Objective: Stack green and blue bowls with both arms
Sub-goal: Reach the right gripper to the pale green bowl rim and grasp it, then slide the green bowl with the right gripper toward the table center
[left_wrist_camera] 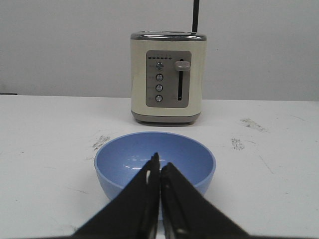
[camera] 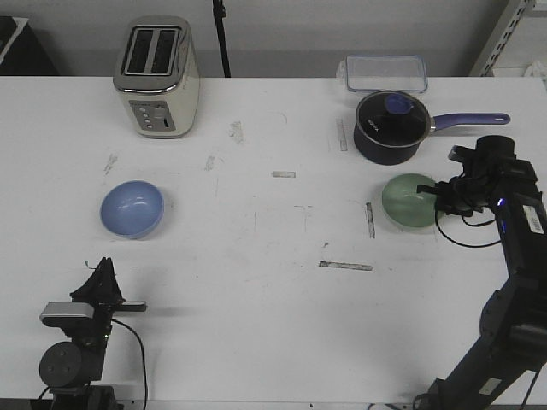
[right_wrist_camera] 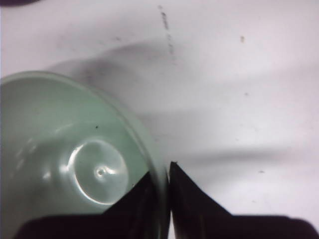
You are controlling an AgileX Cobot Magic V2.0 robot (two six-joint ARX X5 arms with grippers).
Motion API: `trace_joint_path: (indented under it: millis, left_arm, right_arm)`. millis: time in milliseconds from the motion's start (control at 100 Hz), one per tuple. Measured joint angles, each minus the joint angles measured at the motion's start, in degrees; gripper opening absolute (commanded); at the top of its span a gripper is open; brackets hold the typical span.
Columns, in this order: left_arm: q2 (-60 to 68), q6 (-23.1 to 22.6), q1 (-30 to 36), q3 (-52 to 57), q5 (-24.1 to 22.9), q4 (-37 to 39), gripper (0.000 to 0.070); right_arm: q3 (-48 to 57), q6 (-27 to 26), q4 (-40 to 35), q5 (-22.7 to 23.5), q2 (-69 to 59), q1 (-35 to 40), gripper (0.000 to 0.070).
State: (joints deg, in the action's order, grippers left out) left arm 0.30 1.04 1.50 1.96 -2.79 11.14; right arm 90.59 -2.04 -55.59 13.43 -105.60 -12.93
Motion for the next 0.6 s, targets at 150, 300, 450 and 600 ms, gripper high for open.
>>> trace_joint_path:
  millis: [150,300,450,600]
  left_arm:
    - [0.0,0.0,0.0,0.0,0.0,0.0,0.0002]
    - [0.0,0.0,0.0,0.0,0.0,0.0,0.0002]
    - [0.0,0.0,0.0,0.0,0.0,0.0,0.0002]
    - [0.0,0.0,0.0,0.0,0.0,0.0,0.0002]
  right_arm:
    - [2.8,-3.0,0.2,0.1,0.0,5.7,0.0001]
    - [2.8,-6.1,-0.2,0.0,0.0,13.4,0.0001]
    - [2.8,-10.8,1.8,0.0,0.0,22.6,0.0001]
    - [2.8,-14.8,2.4,0.0,-0.1,30.8,0.0001]
